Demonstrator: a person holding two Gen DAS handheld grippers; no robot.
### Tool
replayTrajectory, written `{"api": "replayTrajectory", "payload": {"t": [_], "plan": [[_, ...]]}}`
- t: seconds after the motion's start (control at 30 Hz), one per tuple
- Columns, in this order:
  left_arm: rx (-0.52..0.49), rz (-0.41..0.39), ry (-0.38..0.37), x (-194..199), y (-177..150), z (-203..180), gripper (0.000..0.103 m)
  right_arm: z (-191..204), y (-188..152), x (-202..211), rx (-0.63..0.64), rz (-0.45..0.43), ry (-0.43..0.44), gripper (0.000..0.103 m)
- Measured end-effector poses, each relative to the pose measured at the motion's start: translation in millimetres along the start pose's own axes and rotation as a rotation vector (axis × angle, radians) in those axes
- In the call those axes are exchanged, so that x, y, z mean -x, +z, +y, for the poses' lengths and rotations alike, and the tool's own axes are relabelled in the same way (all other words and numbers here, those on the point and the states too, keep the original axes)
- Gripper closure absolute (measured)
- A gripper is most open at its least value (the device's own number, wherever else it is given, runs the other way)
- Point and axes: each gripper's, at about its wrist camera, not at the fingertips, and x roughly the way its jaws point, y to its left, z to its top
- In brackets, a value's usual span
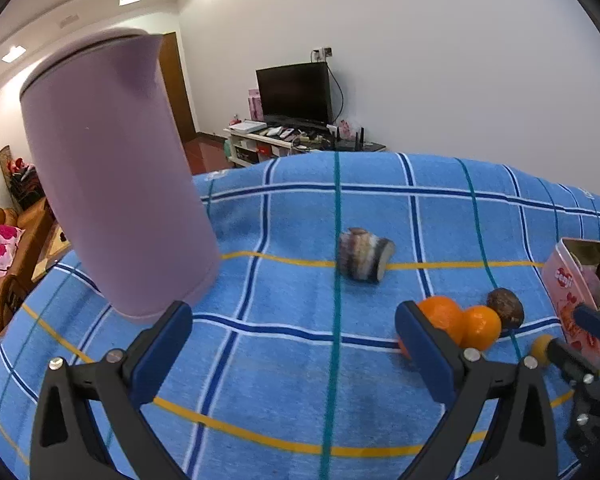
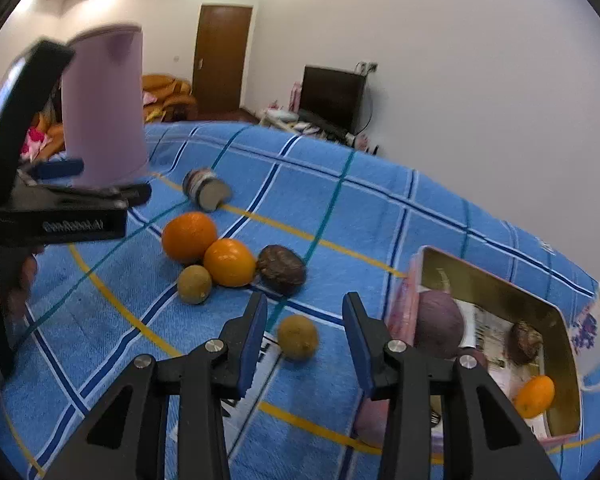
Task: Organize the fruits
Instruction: 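Grasp a small yellow fruit with the right gripper while the left gripper grasps another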
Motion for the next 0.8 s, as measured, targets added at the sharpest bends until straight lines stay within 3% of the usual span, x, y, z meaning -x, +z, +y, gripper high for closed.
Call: {"api": "replayTrajectory", "payload": {"t": [0.1,0.23,0.4,0.6,0.8], "plan": [[-0.001,0.000,0.006,-0.4,1.7,4.2,0.001,5.1,0.7,-14.2,0.017,0.057,0.012,0.075],[-0.008,0.018,-0.026,-1.8,3.0,5.1,0.005,13.0,4.5,-24.8,0.071,0.096,-0.004,0.076],[-0.028,0.043,-0.130,0.3,2.2,-3.1,0.010,8.5,8.6,-35.6,0.082,0.141,-0.045,0.075],[-0.099,0.121,-0.271,-0.1,-4.1,-24.2,0.012,7.5,7.5,-43.6,0.141,0.191,-0.070,0.076],[-0.177,0.165,-0.342,1.1,-12.1,-43.8,0.017,5.2,6.5,-38.0,0.164,0.226,-0.058,0.076]]}}
